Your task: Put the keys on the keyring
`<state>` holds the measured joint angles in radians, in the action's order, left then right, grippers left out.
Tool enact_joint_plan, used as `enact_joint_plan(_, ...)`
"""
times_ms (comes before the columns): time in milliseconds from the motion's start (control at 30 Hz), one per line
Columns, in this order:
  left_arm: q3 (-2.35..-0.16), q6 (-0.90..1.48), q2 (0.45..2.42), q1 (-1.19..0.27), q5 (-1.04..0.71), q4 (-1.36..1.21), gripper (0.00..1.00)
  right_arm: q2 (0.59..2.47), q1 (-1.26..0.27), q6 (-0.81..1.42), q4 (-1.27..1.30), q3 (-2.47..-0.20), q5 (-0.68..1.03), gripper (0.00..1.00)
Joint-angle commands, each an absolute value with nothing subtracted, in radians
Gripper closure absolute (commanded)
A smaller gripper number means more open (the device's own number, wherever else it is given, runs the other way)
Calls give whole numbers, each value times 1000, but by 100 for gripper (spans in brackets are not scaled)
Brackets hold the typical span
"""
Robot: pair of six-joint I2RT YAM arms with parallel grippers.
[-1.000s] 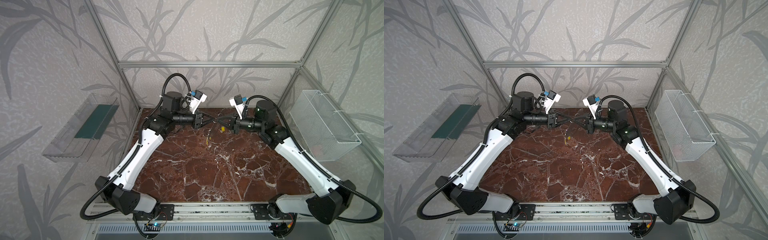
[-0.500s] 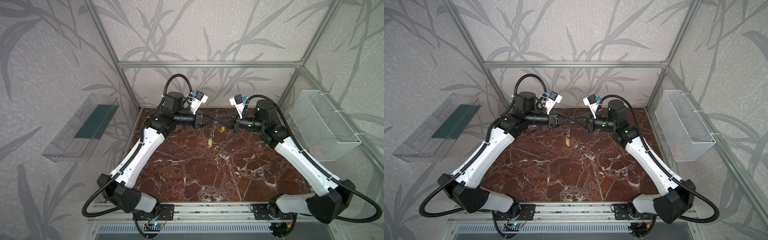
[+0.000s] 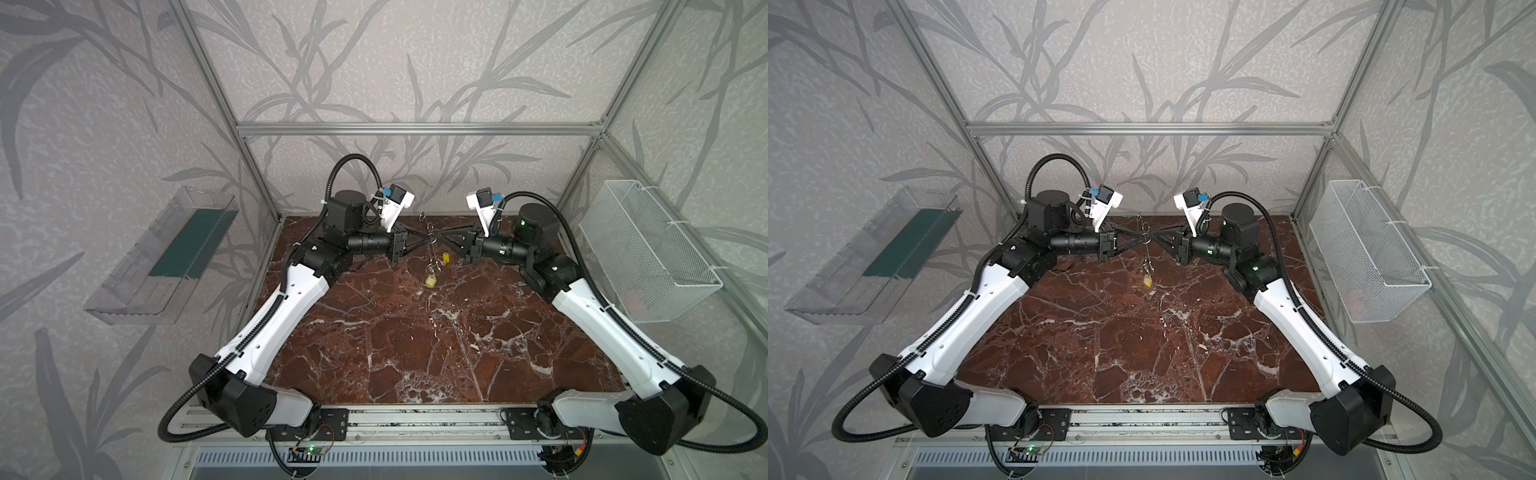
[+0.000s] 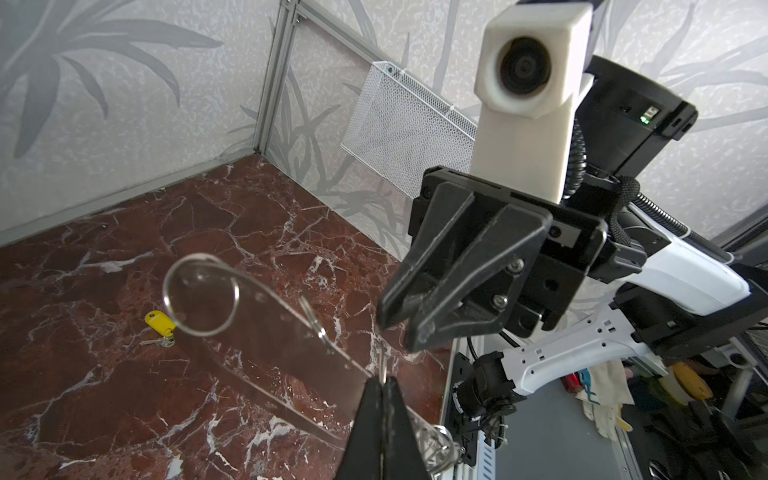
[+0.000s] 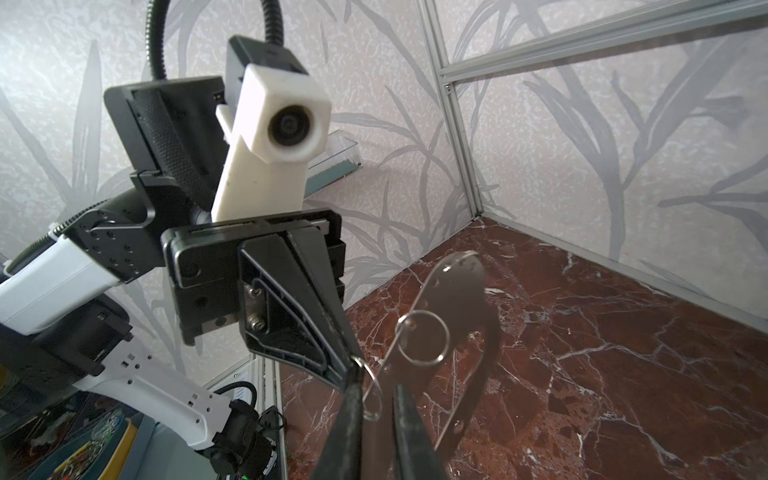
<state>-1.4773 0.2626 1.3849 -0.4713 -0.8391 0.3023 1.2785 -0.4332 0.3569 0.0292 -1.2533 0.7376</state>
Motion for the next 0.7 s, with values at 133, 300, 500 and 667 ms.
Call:
enact_joint_plan(133, -1413, 240, 1288, -529, -607, 91, 100, 1230, -407, 449, 159, -1202, 661, 83)
enact_joint_plan(300, -1374, 189, 1255, -578, -471, 28, 100, 1247, -408, 473, 174, -1205, 686, 83)
enact_joint_plan(500, -1344, 147, 1246, -622, -357, -31, 100, 1265, -432, 489, 198, -1212, 725, 84)
enact_joint_plan(667, -1331, 144, 1253, -640, -318, -80, 100, 1274, -483, 473, 202, -1221, 734, 84)
